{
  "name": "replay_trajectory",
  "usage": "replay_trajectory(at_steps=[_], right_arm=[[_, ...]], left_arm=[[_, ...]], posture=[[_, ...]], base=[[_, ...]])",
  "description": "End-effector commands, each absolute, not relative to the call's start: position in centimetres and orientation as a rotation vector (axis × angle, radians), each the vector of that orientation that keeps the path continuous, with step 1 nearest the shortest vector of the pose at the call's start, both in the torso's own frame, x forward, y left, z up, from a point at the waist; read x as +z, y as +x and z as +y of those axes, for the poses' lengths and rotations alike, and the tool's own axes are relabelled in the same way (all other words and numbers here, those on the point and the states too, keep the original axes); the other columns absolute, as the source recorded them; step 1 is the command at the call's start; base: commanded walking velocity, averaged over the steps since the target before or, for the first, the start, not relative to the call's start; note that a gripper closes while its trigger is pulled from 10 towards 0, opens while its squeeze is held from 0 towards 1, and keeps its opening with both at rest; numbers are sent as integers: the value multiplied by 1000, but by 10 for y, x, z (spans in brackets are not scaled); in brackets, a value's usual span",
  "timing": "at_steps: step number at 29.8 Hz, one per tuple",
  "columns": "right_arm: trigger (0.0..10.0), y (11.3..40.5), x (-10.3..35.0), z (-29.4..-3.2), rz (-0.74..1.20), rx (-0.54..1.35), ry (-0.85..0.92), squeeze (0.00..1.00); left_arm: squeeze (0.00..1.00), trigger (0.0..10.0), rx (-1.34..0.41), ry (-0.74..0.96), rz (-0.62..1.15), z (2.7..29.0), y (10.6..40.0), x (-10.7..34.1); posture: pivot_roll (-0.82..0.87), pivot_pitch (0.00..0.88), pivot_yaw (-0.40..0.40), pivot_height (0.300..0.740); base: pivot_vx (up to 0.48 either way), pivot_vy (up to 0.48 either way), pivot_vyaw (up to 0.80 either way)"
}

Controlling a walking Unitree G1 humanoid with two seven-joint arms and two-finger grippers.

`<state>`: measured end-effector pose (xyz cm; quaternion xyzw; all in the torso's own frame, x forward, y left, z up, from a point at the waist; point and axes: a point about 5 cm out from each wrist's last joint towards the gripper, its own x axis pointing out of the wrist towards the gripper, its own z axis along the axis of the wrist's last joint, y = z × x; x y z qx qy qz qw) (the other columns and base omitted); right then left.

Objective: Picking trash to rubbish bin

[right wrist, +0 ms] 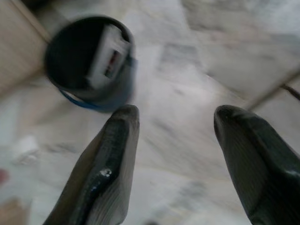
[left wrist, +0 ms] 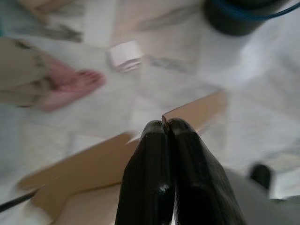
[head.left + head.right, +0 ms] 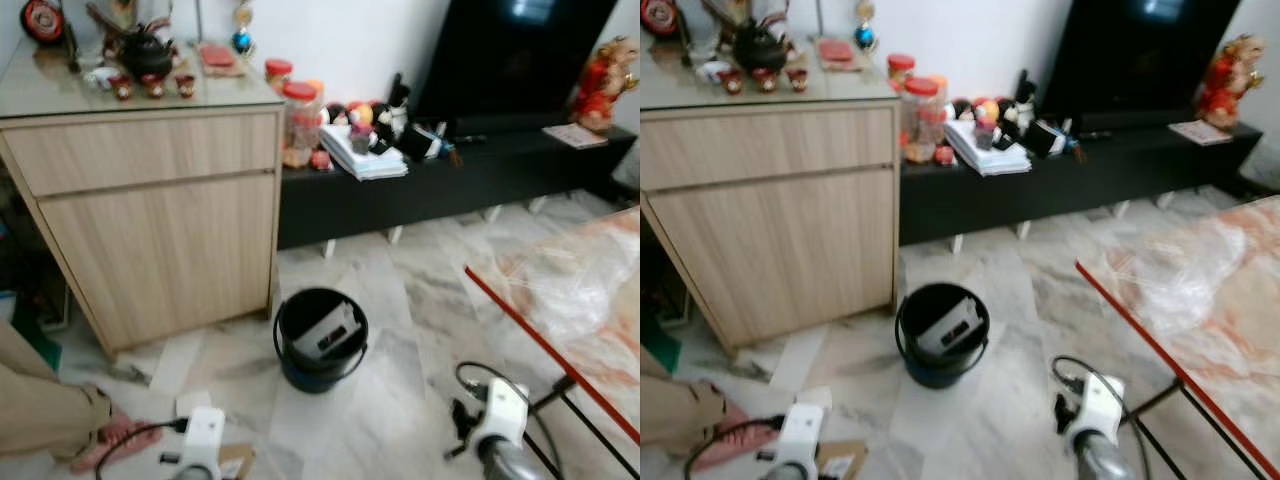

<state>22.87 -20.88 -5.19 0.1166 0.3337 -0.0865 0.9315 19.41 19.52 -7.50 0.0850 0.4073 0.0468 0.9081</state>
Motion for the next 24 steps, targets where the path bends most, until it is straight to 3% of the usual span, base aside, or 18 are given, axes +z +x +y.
replay_trajectory(at_steps=[1,9,14,24], right_arm=[[10000,224,-51,-225,681,-219,217,0],[10000,223,-52,-225,690,-203,194,0],[10000,223,-52,-225,692,-205,195,0],[10000,222,-53,-225,695,-208,205,0]], left_arm=[[0,10000,63,158,829,181,198,-75],[0,10000,63,157,831,181,197,-75],[0,10000,63,156,831,181,197,-75],[0,10000,63,156,828,181,198,-75]], posture=[[197,0,-130,740],[199,0,-132,740],[199,0,-132,740],[199,0,-132,740]], base=[[465,0,0],[468,0,0],[465,0,559],[466,0,0]])
